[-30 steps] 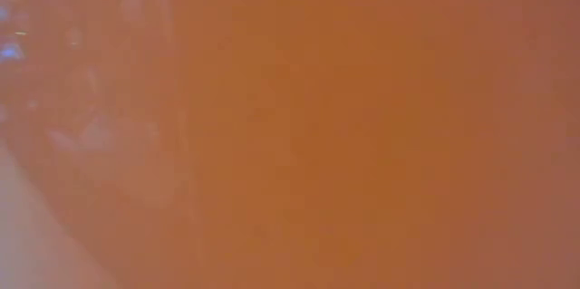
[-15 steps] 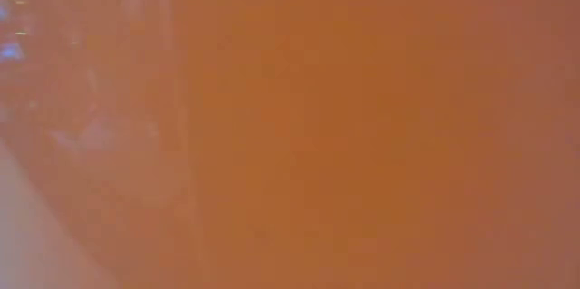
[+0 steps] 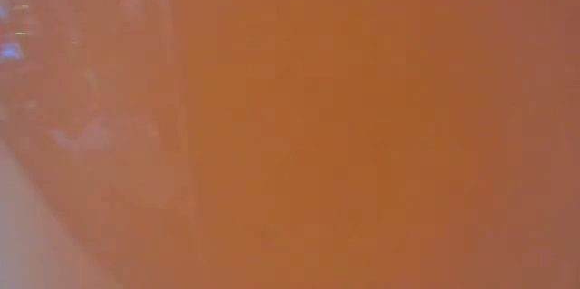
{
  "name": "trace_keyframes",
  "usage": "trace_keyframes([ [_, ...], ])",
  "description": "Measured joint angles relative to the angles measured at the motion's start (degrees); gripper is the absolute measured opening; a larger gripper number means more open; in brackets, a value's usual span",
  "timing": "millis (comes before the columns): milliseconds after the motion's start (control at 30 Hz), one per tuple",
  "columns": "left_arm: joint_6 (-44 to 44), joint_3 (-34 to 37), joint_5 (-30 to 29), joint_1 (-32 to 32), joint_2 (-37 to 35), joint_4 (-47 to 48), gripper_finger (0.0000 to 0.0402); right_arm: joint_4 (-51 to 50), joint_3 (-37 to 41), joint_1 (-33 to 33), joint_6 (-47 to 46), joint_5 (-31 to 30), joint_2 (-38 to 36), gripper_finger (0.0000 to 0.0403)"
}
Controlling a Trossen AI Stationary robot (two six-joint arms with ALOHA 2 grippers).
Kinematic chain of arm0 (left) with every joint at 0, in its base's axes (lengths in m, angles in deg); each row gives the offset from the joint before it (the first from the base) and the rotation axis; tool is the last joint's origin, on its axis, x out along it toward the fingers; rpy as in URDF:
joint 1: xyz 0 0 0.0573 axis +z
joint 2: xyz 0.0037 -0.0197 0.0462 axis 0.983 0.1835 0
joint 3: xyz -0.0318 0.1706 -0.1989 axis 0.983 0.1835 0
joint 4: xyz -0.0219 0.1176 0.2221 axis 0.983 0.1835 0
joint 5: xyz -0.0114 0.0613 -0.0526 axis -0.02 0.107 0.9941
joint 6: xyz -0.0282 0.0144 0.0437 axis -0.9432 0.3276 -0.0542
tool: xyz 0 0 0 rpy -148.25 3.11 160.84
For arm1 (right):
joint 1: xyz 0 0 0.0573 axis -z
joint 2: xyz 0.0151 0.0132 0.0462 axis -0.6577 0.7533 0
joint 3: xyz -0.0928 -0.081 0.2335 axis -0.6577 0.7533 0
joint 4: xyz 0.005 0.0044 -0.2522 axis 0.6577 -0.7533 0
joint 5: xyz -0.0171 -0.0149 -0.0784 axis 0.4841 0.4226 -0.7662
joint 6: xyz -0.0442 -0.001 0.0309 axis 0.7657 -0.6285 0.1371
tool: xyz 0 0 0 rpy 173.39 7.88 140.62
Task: Pick & Place Mini bowls
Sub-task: Stack the blue bowl on top of the stacked blue bowls on the shelf
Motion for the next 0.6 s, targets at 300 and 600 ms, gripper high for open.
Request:
trace_keyframes([
  [300, 0.01, 0.0, 0.0, 0.09, 0.0, 0.01, 0.0112, -0.58, 0.01, -0.04, 0.17, -0.01, 0.82, 0.0008],
  [600, 0.01, 0.0, -0.02, 0.22, 0.0, 0.01, 0.0112, -0.59, 0.01, -0.07, -1.11, -0.02, 0.83, 0.0029],
])
